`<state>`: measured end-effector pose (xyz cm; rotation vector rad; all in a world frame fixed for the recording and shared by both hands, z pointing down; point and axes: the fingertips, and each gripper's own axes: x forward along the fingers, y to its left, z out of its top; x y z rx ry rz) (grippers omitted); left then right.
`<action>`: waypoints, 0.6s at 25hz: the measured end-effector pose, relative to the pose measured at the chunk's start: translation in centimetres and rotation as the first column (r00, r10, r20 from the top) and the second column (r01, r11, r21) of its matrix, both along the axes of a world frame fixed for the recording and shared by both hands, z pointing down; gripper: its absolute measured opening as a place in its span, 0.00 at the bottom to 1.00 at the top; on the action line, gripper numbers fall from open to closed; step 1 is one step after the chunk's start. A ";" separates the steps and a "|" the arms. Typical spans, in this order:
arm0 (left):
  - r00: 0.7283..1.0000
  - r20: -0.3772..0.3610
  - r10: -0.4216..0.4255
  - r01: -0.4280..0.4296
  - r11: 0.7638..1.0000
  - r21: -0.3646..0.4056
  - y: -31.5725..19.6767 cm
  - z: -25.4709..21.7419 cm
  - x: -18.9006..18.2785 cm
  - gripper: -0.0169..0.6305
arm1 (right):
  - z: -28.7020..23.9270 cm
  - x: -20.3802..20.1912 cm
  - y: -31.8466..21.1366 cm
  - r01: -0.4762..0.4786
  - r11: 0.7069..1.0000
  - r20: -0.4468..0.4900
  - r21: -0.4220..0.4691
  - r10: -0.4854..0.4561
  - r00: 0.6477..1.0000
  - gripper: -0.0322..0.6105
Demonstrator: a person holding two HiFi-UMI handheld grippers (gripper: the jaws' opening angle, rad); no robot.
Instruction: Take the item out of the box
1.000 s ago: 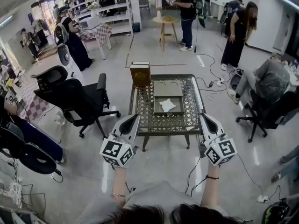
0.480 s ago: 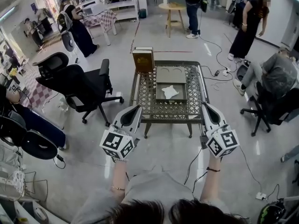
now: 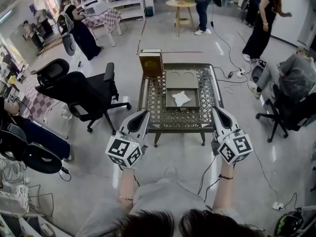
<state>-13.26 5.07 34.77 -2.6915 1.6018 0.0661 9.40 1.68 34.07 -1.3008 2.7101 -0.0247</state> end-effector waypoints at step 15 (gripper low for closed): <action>0.998 -0.018 0.066 -0.067 0.998 -0.015 -8.5 0.9 -1.2 0.05 | 0.9 -2.9 -6.9 -0.027 0.999 0.003 -0.031 0.027 1.000 0.08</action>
